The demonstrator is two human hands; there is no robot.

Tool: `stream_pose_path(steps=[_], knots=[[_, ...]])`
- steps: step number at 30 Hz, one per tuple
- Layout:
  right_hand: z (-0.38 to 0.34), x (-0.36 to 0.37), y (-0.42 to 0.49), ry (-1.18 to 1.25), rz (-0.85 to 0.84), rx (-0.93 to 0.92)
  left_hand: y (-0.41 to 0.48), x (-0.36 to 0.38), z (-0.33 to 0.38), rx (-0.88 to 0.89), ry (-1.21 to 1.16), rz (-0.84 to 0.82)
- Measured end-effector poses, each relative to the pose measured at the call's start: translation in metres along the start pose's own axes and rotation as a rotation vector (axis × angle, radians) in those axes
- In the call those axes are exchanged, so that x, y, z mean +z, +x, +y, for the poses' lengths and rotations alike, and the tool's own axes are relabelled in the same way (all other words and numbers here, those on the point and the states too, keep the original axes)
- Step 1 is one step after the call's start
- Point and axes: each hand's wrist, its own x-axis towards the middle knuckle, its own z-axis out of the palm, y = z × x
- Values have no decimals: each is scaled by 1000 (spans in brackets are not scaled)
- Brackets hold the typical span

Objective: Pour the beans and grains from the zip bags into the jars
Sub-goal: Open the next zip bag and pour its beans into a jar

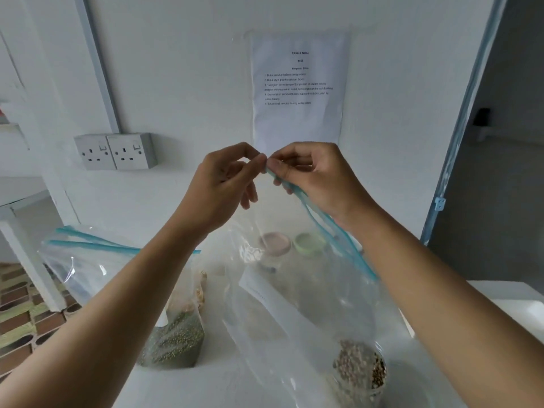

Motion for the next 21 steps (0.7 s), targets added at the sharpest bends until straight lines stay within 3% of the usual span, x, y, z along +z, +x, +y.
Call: stream_pose_path(steps=[10,16,18,21], knots=[[46,-32,-29,-87,-210,235,-13,0,-19,-112,-225,207],[71,-72,-62,-48,-334,335,-31,-4,-43,-176,-212,305],[75,-80,-69,189,-238,343,-37,-5,-44,-196,-246,274],[80,-84,-78,634,87,417,-49,-8,-46,-275,-391,45]])
